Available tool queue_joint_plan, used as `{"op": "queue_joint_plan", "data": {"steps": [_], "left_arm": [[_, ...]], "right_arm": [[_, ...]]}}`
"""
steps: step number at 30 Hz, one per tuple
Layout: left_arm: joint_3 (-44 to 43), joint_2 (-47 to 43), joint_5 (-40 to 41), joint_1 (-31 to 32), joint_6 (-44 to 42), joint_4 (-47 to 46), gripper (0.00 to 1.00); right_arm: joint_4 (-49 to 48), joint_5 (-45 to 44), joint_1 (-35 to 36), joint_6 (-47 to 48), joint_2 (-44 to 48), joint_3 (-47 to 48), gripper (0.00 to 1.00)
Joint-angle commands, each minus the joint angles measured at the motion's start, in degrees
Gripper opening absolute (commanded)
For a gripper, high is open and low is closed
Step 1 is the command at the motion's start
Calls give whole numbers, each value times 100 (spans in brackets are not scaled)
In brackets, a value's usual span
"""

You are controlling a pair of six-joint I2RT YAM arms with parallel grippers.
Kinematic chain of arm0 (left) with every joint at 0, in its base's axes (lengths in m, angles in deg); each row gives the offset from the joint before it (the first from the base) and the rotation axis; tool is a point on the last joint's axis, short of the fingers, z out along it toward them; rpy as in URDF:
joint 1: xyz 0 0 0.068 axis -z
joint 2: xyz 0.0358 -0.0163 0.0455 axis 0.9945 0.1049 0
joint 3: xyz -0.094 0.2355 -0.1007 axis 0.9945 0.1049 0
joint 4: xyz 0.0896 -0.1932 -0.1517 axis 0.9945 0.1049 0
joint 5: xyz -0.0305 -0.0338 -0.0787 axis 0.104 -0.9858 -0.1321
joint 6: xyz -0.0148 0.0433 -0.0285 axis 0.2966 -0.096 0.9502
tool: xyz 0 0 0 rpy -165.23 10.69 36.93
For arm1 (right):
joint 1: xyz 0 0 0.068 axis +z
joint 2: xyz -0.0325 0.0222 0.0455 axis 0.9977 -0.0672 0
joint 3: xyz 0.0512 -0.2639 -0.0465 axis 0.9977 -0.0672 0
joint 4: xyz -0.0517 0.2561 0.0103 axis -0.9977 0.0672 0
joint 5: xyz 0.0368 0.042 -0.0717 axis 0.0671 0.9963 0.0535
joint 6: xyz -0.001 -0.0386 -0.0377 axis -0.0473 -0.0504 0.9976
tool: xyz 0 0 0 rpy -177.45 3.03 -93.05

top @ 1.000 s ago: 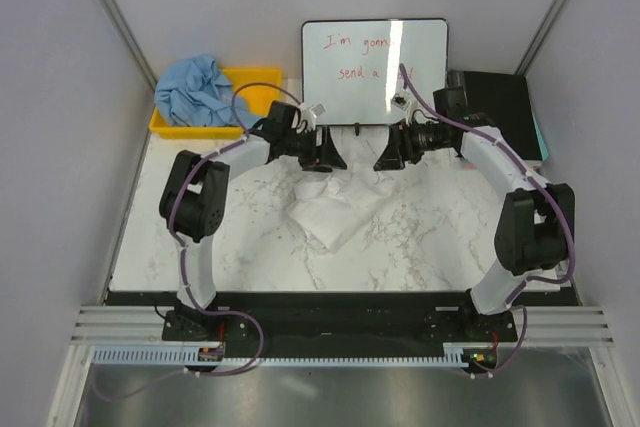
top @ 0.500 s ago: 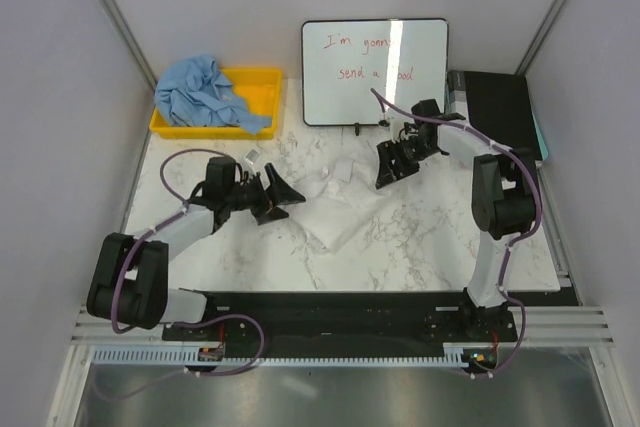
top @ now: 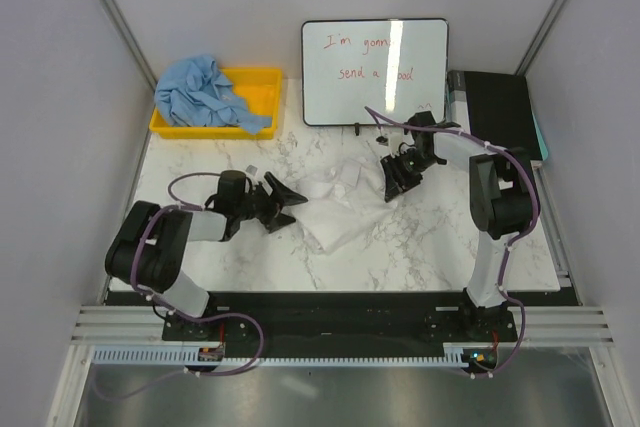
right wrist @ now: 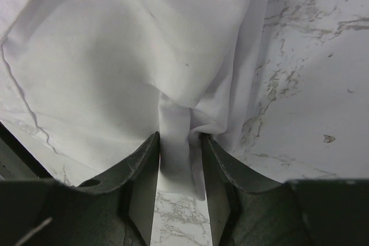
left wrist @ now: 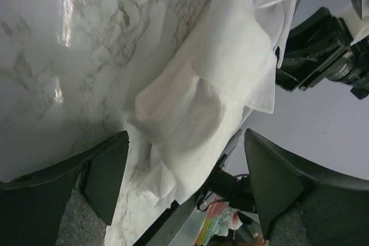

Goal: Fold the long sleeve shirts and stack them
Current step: Fold the shirt

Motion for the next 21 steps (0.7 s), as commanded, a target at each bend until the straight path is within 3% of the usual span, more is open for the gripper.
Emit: {"op": "queue_joint_plan", "data": {"steps": [1,5,8,9,11,12,14,15,16,19,20,21], "left_arm": [[-330,559,366,24,459,-1345,86],[-455,920,172,129,766,-1734,82],[-454,973,269,191,854,-2024,72],[-489,982,260,191,854,-2085,62],[-621,956,164,191,740,-2261,51],[-691,929,67,183,662,-2270,40],[-902,824,-232,182,591,-2349,29],[-1077,615,-311,182,512,-2375,17],[-1192,500,-442,182,216,-2254,13],[-1386,244,-496,113,-207,-1323,10],[-1430,218,-453,112,-462,-373,12],[-1630,209,-383,112,-777,176,20]], "right_arm": [[-79,-448,1,171,-189,-109,42],[-123,-579,1,207,-154,-196,39],[-140,-632,-8,259,-128,-302,38],[-158,-632,-8,277,-84,-329,38],[-158,-580,-8,286,-57,-364,38],[-158,-580,1,277,-57,-364,38],[-141,-580,-8,268,-22,-373,38],[-141,-571,1,251,-13,-381,38],[-114,-554,1,242,13,-390,38],[0,-387,1,233,118,-425,38],[26,-325,1,224,197,-443,39],[70,-73,-8,224,241,-452,40]]}}
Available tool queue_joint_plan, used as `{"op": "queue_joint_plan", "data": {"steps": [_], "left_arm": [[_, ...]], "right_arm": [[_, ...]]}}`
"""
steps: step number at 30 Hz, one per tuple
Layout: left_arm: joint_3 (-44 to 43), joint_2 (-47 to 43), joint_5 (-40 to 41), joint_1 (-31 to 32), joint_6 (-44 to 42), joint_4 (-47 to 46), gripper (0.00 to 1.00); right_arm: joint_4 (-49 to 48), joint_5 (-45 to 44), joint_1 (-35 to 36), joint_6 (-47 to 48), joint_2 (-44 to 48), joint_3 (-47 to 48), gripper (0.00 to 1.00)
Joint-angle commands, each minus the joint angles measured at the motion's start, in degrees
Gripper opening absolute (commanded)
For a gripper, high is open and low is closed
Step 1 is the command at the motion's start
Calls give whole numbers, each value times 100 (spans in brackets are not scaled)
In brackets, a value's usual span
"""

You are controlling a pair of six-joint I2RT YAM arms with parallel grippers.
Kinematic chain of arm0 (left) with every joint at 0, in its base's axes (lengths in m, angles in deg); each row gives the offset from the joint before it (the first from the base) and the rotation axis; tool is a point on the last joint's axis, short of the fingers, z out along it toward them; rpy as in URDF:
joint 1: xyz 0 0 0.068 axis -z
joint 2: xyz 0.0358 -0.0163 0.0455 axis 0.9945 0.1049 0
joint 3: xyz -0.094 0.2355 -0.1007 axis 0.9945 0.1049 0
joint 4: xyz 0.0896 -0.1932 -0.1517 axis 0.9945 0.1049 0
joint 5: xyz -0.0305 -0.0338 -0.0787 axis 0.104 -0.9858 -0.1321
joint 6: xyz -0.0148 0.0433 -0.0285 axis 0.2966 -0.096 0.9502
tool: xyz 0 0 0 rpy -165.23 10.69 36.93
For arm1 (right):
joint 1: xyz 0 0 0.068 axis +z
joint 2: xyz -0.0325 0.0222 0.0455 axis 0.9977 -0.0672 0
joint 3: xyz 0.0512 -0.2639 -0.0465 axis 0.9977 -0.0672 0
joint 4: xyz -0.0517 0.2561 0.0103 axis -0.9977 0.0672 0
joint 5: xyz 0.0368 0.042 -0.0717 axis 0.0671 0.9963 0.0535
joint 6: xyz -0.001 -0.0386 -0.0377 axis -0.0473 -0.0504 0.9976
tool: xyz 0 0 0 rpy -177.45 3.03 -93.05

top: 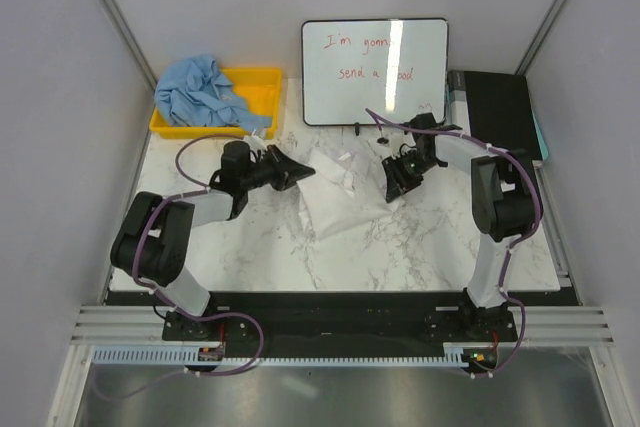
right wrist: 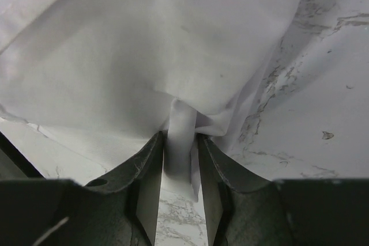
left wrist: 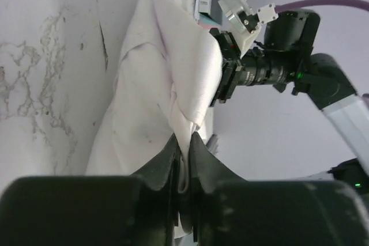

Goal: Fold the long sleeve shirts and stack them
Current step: Fold the shirt

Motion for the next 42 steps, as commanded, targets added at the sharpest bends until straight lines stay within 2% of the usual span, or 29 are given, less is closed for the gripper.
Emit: {"op": "queue_joint_plan", "data": {"steps": [1,2,3,4,5,6,7,10,13,19,23,27,28,30,33,38,41,42], "left_arm": [[-580,-325,67,-82,-1798,2201,31],[-721,-307,278,-91,-2136,2764,44],[-809,-298,437,-222,-2627,3257,47],[-793,-351,517,-310,-2823,3296,51],[-784,-386,613,-381,-3016,3314,62],[-897,-386,788,-581,-3358,3610,65],[-950,-377,747,-705,-3465,3700,66],[-977,-517,343,-953,-3791,4130,65],[-846,-834,-35,-953,-3950,4447,64],[-784,-835,-379,-891,-4196,5088,60],[-477,-922,-256,-847,-4117,5222,44],[-2,-941,-421,-795,-3898,5002,39],[42,-888,-423,-768,-3897,4976,35],[130,-791,-492,-698,-3801,4765,34],[-1,-484,-616,-487,-3669,4572,32],[-186,-185,-748,4,-3371,4255,26],[-248,114,-774,146,-3133,4054,17],[-265,219,-792,190,-3063,3940,11]], "right_arm": [[367,159,-19,159,187,-303,41],[368,300,-19,115,379,-364,41],[377,475,-28,89,485,-443,42],[386,860,-19,-51,591,-610,44],[394,1046,-19,-148,774,-707,48],[394,1292,-2,-218,837,-804,50],[438,1729,-10,-297,907,-979,53],[543,2031,-98,-378,1145,-1059,61],[613,1927,-361,-360,1461,-920,65],[825,1689,-546,-289,1585,-901,61],[545,1690,-511,-395,1357,-1156,57],[298,1698,-503,-448,1093,-1428,54],[254,1690,-511,-482,1058,-1472,51],[166,1672,-503,-500,944,-1595,47],[-9,1663,-450,-605,777,-1719,35],[-71,1663,-204,-693,583,-1683,25],[-80,1699,-98,-729,495,-1701,20],[-80,1672,-63,-746,478,-1701,20]]}}
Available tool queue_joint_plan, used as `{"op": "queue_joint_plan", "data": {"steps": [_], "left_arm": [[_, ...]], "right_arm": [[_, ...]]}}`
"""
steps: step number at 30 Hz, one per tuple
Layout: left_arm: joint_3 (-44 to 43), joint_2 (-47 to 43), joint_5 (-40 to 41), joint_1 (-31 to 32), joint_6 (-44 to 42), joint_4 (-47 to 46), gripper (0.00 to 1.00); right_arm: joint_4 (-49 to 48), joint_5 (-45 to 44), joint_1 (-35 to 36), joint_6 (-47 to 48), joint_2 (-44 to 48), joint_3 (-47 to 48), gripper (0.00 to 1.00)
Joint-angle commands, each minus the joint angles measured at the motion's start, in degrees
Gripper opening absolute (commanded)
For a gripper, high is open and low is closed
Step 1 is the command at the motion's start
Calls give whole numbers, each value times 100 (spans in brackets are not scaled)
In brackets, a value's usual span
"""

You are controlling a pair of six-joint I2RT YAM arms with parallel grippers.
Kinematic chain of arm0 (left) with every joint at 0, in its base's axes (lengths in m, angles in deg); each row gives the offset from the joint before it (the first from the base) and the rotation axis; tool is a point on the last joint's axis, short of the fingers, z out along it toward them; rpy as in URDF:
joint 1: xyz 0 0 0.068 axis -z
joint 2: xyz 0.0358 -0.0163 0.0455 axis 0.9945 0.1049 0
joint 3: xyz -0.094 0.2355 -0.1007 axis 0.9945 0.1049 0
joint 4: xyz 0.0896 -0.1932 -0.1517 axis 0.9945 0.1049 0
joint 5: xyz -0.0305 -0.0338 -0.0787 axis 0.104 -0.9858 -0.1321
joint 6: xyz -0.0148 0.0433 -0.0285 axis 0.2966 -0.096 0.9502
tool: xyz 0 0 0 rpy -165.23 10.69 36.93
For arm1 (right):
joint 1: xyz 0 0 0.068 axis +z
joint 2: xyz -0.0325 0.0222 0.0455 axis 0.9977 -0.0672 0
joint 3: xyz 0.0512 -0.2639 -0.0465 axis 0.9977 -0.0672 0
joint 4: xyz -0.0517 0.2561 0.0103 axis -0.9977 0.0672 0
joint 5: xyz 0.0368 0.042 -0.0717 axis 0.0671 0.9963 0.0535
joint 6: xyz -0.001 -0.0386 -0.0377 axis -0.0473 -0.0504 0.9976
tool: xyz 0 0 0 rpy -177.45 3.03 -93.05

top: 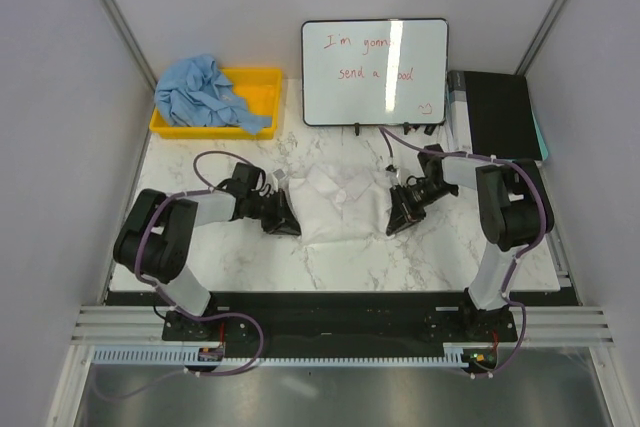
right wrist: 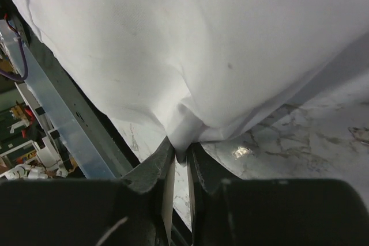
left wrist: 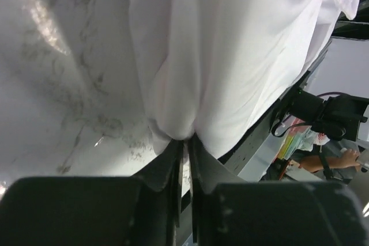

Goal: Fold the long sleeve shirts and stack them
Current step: Fold the shirt, then neatly place the folded shirt to the corner

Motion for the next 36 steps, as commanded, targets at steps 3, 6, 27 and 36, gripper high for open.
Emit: {"op": "queue_joint_plan", "data": {"steps": [3,6,27,36], "left_arm": [[-450,547,-556,245,577,-839,2],[-301,188,-908,114,788,-1516,2],[-1090,-1131,-689,-1002,-2506,1697,81],[-2382,185,-217,-783,-2315,1602,72]], "right_arm": [[-117,118,235,-99,-104,6,17],[163,39,244,128,-60,76,15],[2467,-304,-494,1904,713,1279,69],[1071,-154,-381,965,-112,2273,59]]}}
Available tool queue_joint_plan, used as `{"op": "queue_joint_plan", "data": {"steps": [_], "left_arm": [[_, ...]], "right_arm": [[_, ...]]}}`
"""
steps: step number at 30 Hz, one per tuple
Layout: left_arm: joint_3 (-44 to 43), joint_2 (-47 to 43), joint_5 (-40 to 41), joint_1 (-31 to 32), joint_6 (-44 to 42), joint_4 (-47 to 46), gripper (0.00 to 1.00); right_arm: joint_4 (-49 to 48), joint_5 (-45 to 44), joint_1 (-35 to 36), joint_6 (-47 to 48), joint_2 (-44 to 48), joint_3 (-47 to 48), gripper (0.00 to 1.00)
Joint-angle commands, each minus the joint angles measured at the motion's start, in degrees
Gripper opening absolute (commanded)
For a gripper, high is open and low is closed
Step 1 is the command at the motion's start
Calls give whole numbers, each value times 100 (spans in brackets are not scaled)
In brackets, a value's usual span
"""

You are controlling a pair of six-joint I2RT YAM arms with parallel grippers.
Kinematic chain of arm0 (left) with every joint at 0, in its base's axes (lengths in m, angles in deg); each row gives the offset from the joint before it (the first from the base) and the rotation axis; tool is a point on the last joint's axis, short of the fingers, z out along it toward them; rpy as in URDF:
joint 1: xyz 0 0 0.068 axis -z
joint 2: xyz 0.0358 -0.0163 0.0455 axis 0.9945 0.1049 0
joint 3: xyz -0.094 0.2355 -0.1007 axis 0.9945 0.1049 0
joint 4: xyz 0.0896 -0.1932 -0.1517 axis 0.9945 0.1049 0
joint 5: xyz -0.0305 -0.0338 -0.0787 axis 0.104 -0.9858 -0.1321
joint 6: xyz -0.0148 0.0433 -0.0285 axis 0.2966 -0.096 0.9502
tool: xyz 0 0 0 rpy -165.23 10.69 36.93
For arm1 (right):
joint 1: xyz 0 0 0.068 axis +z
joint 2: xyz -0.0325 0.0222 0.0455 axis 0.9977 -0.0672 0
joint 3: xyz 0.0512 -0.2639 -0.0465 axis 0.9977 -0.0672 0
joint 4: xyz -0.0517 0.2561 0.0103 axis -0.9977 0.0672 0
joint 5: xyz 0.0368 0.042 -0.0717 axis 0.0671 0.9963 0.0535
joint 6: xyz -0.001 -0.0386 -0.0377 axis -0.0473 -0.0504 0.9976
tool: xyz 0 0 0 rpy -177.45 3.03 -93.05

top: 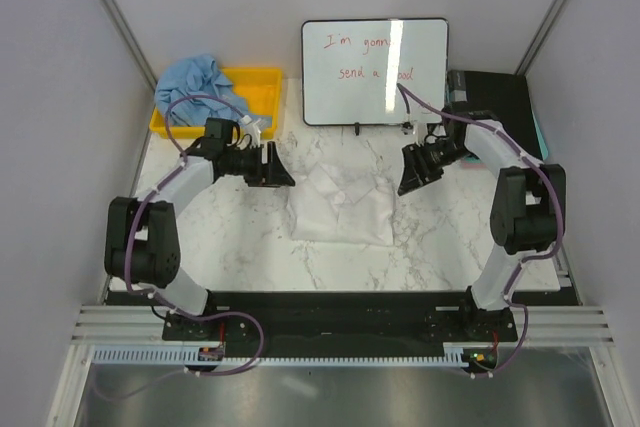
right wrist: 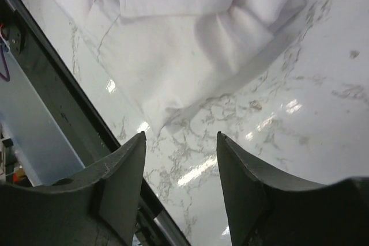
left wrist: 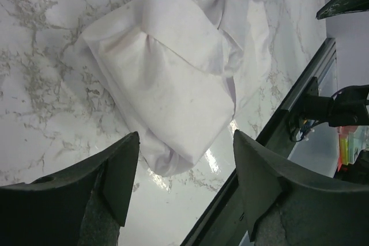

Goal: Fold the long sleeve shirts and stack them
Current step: Neatly place the folded shirt to the corner

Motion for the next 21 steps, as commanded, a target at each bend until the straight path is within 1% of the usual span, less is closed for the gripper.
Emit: {"op": "queue_joint_plan", "data": {"steps": [1,2,4,5,9,10,11,12,13,14,15,16,17,18,19,20,21], "left_arm": [[-537,702,360,119,-54,59,72],[-607,825,395,119,-28,76,68],[-791,1115,361,128,52,76,65],[-862,1186,335,137,78,59,61],[-906,1511,202,295,184,59,59],[-898,1599,176,304,192,50,56],[-854,1635,167,313,253,24,51],[-845,1678,141,313,271,15,50],[-836,1809,141,313,289,6,50],[-793,1854,132,304,307,-46,43],[-775,1916,150,304,324,-107,38],[-757,1960,185,304,342,-143,34],[-740,2047,220,295,420,-204,26],[-739,2100,255,260,430,-283,22],[-748,2136,290,251,430,-301,18],[-766,2240,299,243,395,-336,12],[-774,2294,395,242,368,-328,8]], "right_arm": [[-755,62,262,-408,-530,415,59],[-817,27,297,-461,-670,469,57],[-967,-52,429,-532,-820,600,56],[-1002,-122,464,-532,-882,627,56],[-1064,-360,596,-418,-1111,601,52],[-1090,-412,596,-366,-1154,557,50],[-1125,-430,605,-365,-1172,505,49],[-1221,-474,631,-365,-1172,417,49],[-1265,-553,649,-365,-1207,373,45],[-1327,-606,658,-382,-1225,338,43],[-1536,-685,675,-443,-1225,241,41],[-1643,-894,675,-488,-1260,197,34],[-1713,-1001,667,-532,-1278,170,29],[-1906,-1115,667,-575,-1278,92,23],[-1968,-1186,667,-585,-1269,56,11],[-2047,-1282,675,-593,-1252,4,6],[-2283,-1370,667,-715,-1217,-127,1]]}}
